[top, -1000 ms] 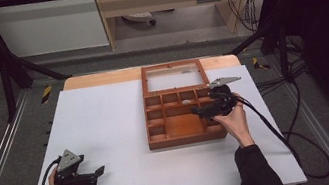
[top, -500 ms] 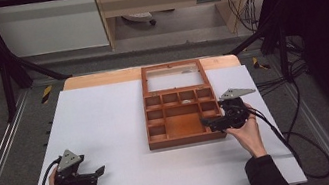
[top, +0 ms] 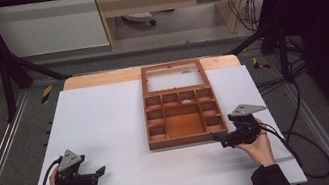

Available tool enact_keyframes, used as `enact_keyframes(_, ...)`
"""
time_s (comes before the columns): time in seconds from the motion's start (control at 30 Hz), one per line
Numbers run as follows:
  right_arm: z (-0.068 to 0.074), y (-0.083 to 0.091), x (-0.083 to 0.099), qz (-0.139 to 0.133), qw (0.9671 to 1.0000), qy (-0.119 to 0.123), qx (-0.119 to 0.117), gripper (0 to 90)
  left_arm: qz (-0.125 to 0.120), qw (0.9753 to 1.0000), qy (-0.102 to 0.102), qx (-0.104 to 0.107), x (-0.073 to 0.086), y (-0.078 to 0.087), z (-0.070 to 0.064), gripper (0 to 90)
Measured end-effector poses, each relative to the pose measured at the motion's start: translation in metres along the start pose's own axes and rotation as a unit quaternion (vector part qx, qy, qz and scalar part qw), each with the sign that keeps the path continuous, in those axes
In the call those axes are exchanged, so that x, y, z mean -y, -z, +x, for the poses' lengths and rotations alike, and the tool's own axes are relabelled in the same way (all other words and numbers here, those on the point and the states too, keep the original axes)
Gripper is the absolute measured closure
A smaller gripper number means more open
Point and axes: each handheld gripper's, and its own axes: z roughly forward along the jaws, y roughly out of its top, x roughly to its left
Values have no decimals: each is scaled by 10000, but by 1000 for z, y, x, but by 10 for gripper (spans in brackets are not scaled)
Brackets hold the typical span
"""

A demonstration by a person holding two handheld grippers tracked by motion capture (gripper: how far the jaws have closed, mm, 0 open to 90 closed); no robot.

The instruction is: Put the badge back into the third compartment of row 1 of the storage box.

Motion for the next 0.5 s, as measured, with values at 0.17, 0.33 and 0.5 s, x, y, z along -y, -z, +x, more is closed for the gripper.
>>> enact_keyframes(0.17, -1, 3, 14, 70, 10000, -19, -58, 2, -3, 10000, -3, 6, 0, 0, 0, 82)
enact_keyframes(0.33, -3, 6, 27, 90, 9999, 0, -121, 2, 1, 10000, -10, 10, 0, 0, -1, 80)
enact_keyframes(0.5, -8, 9, 40, 135, 9998, -9, -139, 1, 13, 10000, -19, 7, 0, 0, -1, 79)
